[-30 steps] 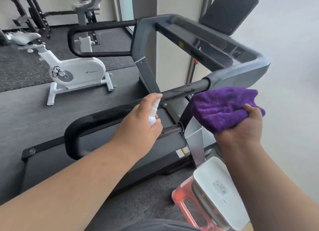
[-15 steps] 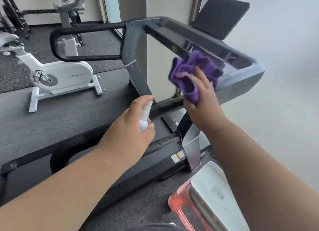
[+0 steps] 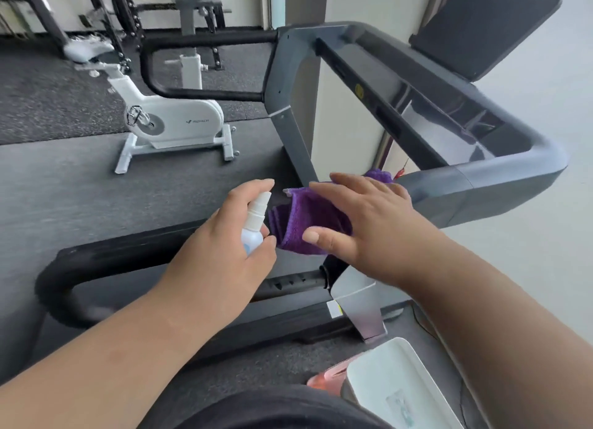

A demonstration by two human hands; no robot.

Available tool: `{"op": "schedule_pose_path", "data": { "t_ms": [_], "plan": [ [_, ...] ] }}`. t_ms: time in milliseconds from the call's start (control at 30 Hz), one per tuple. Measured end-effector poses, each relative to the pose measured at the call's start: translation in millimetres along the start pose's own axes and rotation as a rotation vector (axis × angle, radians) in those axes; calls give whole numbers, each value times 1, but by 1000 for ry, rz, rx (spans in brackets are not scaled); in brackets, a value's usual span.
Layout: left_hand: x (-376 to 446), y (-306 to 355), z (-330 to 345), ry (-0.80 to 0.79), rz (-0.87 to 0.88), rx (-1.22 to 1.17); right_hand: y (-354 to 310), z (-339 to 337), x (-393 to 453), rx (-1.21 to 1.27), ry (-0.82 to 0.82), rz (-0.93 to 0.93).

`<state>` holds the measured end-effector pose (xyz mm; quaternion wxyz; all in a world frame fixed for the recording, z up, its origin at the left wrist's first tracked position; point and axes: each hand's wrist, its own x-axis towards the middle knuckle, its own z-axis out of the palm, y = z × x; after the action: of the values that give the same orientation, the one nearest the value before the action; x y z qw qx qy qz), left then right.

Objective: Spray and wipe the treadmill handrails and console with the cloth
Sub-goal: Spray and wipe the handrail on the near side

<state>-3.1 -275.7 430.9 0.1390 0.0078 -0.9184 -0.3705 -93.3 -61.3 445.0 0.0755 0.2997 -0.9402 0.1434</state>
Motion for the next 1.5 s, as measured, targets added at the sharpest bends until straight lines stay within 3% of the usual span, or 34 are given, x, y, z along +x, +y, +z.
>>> {"op": "schedule_pose_path", "data": {
  "t_ms": [167,400,700,1067,1233,1500],
  "plan": [
    [-5,9,-5,72,-27,24,-2,12,12,-187,-47,-113],
    [-27,-4,-13,148,-100,58,-1,31,24,-207,78,-204],
    [-30,0,-16,232,-119,122,-94,59,49,-162,-11,-384],
    [-33,5,-11,144,-105,66,28,26,22,-190,133,-198],
    [-36,3,-12,134,-107,50,-6,38,23,-187,153,-153],
    [-33,4,-11,170,-112,59,-66,52,38,-177,18,-271]
  ]
}}
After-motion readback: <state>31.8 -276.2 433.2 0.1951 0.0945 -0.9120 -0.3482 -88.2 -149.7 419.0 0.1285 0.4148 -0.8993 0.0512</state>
